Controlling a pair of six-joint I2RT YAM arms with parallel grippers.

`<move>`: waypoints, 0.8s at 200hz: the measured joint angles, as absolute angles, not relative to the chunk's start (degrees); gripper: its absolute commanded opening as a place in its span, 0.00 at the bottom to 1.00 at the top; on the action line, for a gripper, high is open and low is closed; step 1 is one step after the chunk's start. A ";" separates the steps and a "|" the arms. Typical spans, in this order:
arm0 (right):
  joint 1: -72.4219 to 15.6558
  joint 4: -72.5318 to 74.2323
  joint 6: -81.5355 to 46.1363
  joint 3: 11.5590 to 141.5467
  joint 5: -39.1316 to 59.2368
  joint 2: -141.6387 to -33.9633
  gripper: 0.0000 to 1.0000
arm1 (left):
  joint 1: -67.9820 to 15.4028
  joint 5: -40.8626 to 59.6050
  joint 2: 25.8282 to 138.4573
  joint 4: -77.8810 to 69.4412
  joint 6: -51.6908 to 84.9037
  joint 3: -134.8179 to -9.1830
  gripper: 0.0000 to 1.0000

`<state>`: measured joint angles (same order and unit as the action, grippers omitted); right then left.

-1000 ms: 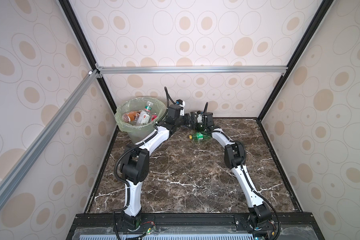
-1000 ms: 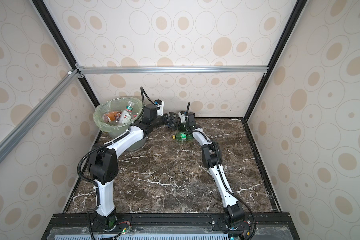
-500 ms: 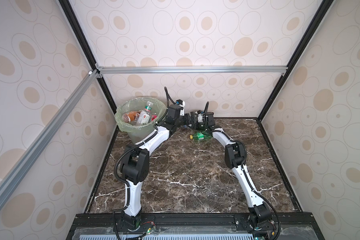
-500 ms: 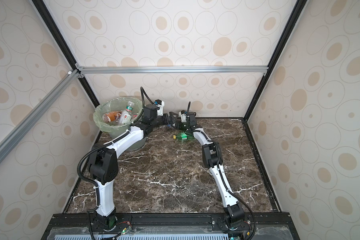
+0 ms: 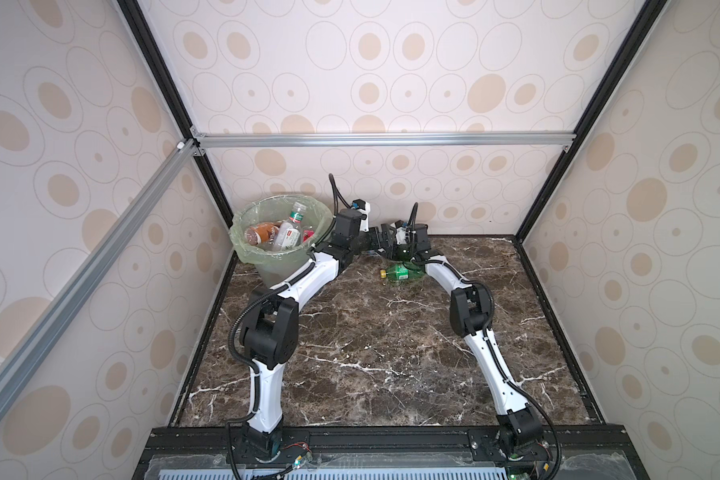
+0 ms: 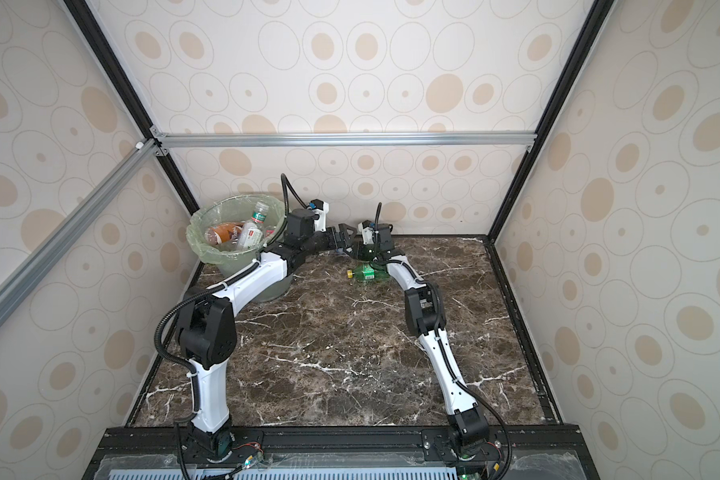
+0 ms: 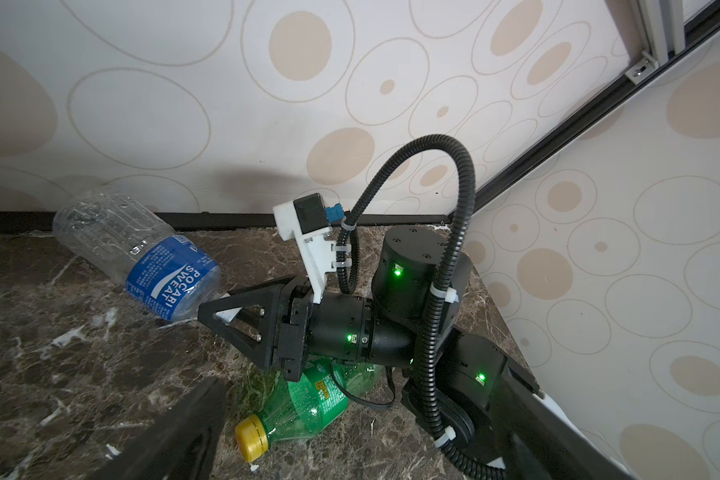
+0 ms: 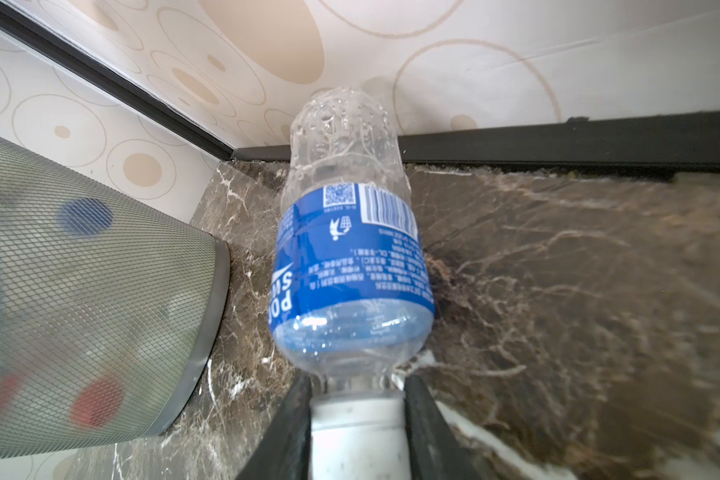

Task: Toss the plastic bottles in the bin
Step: 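Close the right gripper on the cap and lift the bottle toward the basket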

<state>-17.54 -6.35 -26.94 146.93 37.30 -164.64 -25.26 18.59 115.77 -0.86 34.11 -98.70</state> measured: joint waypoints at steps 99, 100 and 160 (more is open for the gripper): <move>-17.67 -5.52 -25.87 122.41 36.80 -141.49 0.06 | -25.85 17.04 113.19 2.81 33.39 -99.44 0.99; -17.69 -5.54 -25.80 122.06 36.75 -141.03 0.06 | -25.85 16.99 113.01 2.92 33.32 -99.55 0.99; -20.56 -5.85 -21.89 111.85 32.23 -123.90 0.04 | -25.34 11.99 100.44 11.05 27.75 -106.30 0.99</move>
